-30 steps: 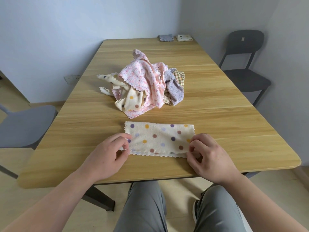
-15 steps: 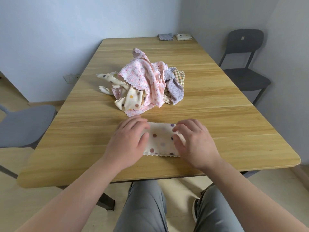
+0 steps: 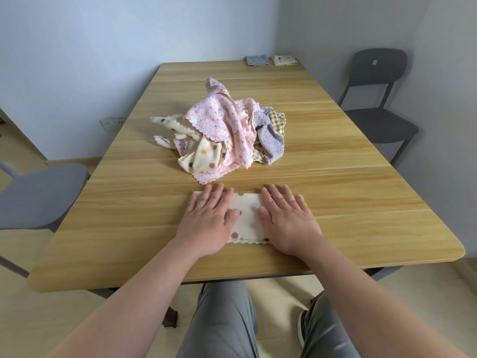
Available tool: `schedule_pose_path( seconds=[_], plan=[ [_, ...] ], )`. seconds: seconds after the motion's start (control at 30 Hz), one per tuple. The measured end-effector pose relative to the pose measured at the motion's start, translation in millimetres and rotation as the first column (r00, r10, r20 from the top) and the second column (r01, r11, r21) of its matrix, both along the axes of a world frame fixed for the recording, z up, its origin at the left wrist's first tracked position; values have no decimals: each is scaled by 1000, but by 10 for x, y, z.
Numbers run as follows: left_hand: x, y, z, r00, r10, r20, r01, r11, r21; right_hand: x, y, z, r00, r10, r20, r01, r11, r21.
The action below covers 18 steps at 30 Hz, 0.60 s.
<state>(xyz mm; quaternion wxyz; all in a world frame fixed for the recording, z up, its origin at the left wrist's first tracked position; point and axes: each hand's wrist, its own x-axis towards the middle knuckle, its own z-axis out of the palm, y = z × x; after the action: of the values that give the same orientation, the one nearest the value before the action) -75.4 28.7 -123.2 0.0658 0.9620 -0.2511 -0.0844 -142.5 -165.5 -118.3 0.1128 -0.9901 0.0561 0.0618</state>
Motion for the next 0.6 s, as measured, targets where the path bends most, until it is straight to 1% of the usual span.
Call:
schedule_pose_path(
  seconds=[0.17, 0.27, 0.33, 0.4, 0.43, 0.5, 0.6],
  plan=[
    [22, 94, 3, 1000, 12, -28, -13, 1000, -7, -65, -215, 26, 995, -90, -47, 90, 996, -11],
    [-4, 56, 40, 1000, 25, -13, -24, 999, 46, -96, -325, 58, 986, -157, -61, 158, 987, 2],
    [-47, -2, 85, 1000, 19, 23, -21, 998, 67, -115, -362, 71, 974, -221, -42, 221, 975, 1],
    [-106, -102, 124, 998, -30, 55, 28, 999, 32, -116, -370, 76, 962, -273, 22, 272, 962, 23],
    [-137, -160, 132, 995, -72, 63, 71, 997, 12, -109, -363, 90, 957, -286, 56, 283, 957, 62],
    [-191, -286, 121, 986, -157, 63, 157, 988, 0, -86, -357, 153, 943, -316, 108, 291, 936, 197],
    [-228, -439, 83, 978, -203, 47, 201, 978, 49, -55, -352, 292, 925, -322, 202, 241, 908, 341]
  ],
)
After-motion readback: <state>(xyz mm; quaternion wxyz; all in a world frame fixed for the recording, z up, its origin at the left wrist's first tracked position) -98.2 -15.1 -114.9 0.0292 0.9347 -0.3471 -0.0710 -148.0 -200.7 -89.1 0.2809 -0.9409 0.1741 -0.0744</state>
